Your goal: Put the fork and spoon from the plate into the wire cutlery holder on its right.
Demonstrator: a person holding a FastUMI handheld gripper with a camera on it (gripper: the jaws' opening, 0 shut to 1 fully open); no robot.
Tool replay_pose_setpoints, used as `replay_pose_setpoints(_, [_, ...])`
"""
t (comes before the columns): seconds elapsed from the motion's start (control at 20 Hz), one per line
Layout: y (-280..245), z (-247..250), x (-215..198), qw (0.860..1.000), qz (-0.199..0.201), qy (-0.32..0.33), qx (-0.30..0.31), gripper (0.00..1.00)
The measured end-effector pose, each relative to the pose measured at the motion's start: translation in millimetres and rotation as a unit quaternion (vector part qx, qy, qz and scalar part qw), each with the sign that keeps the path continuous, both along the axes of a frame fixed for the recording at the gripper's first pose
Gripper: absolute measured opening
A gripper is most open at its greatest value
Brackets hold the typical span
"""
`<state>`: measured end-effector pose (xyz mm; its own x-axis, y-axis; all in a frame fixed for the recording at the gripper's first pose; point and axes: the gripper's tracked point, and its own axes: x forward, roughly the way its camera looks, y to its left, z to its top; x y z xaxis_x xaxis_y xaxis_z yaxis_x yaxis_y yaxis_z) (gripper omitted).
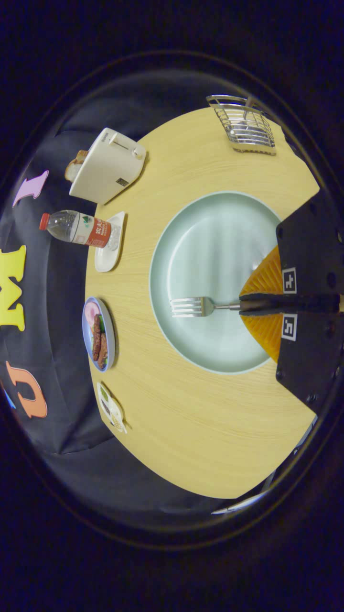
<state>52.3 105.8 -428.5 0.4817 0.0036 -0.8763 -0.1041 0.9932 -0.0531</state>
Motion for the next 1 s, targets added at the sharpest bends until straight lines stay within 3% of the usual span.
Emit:
replay_pose_setpoints(0.45, [-33.9,84.0,-13.5,0.999,0.004,0.029,0.031,0.01])
replay_pose_setpoints(1.0, [-197.9,205.3,-46.0,0.998,-0.05,0.043,0.017,0.0])
